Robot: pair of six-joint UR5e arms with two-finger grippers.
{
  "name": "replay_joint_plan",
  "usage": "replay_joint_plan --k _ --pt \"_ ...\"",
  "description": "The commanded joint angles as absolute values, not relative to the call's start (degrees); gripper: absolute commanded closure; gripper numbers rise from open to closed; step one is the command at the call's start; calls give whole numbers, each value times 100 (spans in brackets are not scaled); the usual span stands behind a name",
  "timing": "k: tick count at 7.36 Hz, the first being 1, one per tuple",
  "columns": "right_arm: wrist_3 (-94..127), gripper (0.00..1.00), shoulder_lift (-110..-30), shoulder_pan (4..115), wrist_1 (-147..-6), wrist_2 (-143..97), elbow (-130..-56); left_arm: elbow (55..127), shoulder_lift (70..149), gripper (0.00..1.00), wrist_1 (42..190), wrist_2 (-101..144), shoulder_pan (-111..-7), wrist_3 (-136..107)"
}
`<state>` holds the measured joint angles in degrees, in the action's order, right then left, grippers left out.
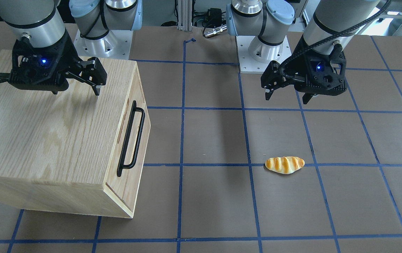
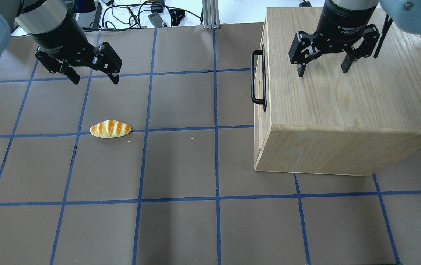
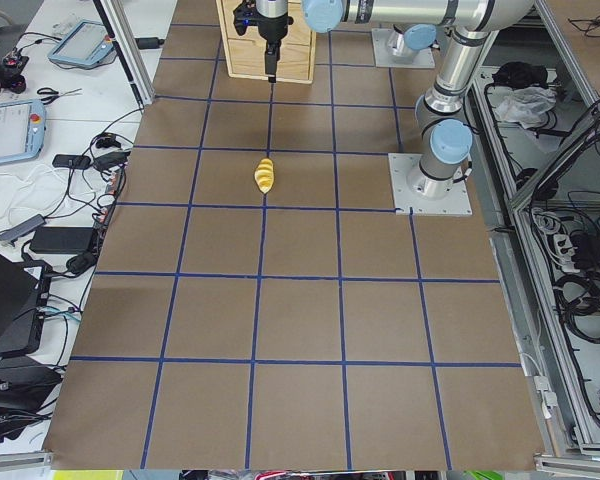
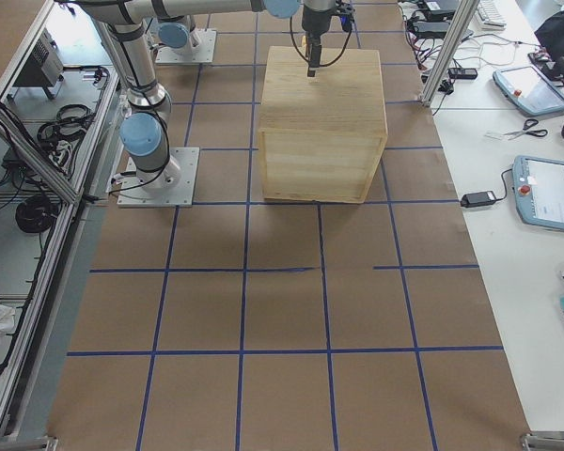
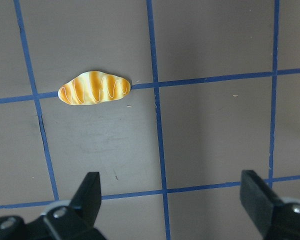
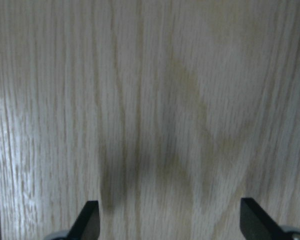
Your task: Open upper drawer
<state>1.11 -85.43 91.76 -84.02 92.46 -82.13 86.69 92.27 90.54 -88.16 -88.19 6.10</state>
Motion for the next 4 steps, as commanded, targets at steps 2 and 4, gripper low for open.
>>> replay_joint_plan --k 2,4 --pt "114 0 -8543 9176 -8402 9246 -8209 8675 9220 0 9053 -8807 -8824 598" --pt "106 0 -8543 9176 -8402 9246 -8209 8675 9194 0 9070 -8798 -8824 598"
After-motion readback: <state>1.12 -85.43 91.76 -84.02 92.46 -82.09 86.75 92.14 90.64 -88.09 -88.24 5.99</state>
